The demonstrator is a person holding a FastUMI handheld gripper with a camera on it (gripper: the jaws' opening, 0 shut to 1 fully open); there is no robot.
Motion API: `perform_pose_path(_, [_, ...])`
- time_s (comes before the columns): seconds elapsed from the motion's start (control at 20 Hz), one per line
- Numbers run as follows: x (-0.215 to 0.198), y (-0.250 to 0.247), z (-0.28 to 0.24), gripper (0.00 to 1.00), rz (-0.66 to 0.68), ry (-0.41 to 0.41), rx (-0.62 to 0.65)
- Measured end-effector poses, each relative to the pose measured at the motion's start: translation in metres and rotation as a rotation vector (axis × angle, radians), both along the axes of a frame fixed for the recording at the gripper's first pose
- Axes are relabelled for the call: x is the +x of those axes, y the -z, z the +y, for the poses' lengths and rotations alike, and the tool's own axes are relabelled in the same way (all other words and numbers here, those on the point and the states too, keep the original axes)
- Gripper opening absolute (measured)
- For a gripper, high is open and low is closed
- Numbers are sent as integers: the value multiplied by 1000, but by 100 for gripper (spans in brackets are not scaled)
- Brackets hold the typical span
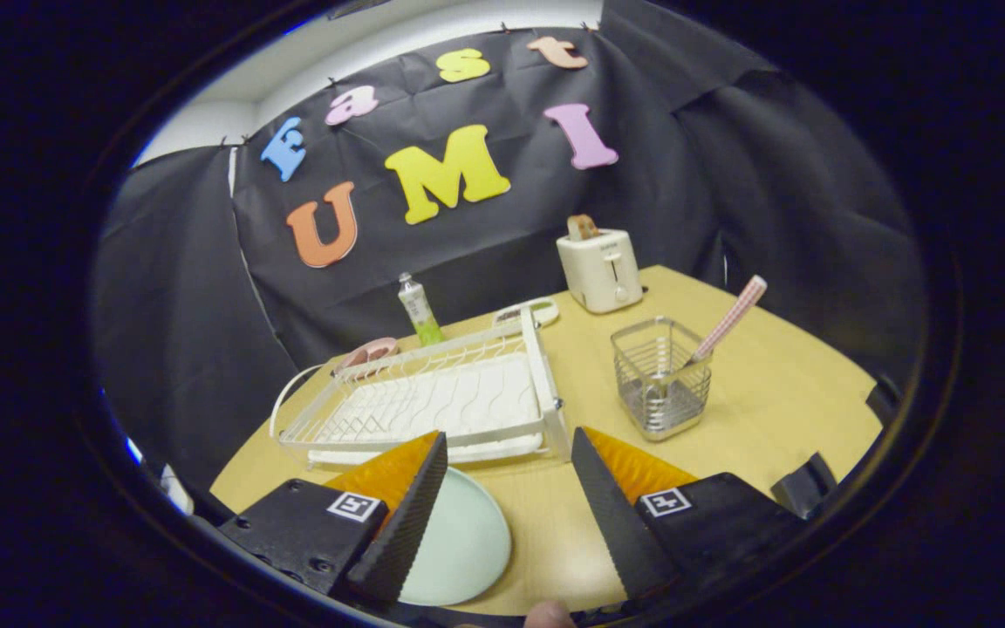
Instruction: Take the plate from the dish rack, then take the spoon from the basket and place it into the plate.
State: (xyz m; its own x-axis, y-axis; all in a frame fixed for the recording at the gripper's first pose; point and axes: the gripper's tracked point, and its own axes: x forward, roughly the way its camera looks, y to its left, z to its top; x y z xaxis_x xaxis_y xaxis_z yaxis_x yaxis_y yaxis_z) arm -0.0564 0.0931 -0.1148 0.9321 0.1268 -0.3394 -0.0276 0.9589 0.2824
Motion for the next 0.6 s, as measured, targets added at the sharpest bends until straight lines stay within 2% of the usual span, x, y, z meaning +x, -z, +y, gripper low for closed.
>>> perform_pose_path(0.15, [-7,-25,-30,99,-121,34,-93])
perform_pose_path(0.3, [-9,-39,-74,100,-190,89,-164])
perform_pose_path(0.6, [17,-30,-158,100,-197,190,-257])
